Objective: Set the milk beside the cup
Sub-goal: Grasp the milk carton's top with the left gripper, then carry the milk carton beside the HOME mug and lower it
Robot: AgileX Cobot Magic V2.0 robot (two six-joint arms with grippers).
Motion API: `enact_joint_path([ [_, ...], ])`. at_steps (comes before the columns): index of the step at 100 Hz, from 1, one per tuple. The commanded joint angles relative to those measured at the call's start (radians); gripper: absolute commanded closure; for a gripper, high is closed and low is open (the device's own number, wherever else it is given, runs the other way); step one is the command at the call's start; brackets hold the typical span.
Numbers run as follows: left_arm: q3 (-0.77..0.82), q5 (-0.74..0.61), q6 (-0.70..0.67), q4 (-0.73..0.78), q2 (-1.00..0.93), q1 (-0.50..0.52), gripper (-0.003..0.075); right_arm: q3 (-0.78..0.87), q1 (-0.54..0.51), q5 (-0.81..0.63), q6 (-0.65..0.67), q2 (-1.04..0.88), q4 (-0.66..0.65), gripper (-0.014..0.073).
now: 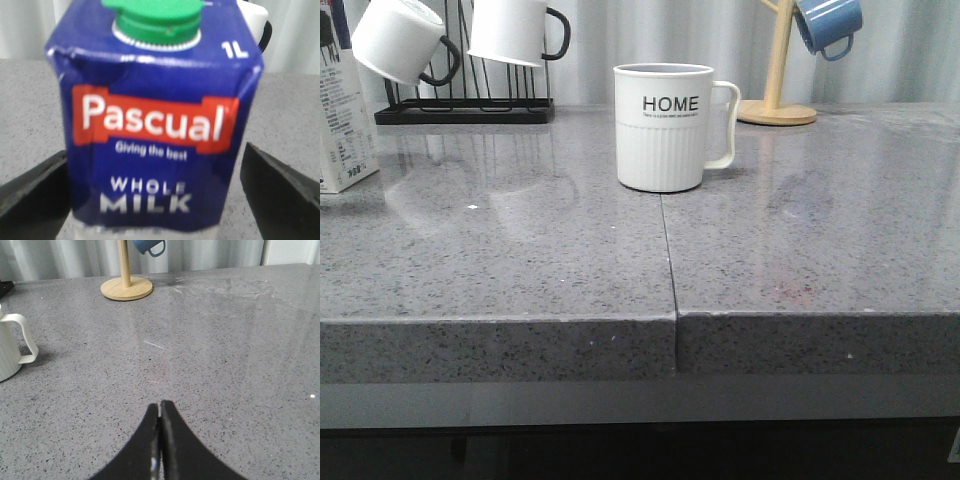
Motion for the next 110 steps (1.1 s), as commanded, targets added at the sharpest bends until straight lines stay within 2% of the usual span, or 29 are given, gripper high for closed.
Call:
enact_joint_path([
  [1,-0.060,-0.089,0.001,-0.011,0.006,0.003,0.0086,-0.028,-0.008,-0.068,-0.002,0.005,-0.010,0.0715],
  [25,-0.140,-0.085,0.001,-0.011,0.083,0.003,0.0108,-0.028,-0.008,-0.068,-0.002,0.005,-0.010,0.0715],
  [40,-0.162,-0.088,0.001,0.011,0.098,0.003,0.0179,-0.028,-0.008,-0.068,-0.002,0.005,-0.010,0.0715],
  [65,-0.162,-0.101,0.001,0.024,0.098,0.003,0.0486,-0.028,-0.008,-0.068,-0.002,0.005,-0.010,0.0715],
  [79,-0.162,-0.103,0.001,0.037,0.098,0.003,0.0603,-0.028,-0.008,-0.068,-0.002,0.005,-0.010,0.0715],
  [110,-0.162,-0.117,0.001,0.072,0.048,0.001,0.0618,-0.028,-0.008,-0.068,-0.002,0.005,-0.010,0.0715],
])
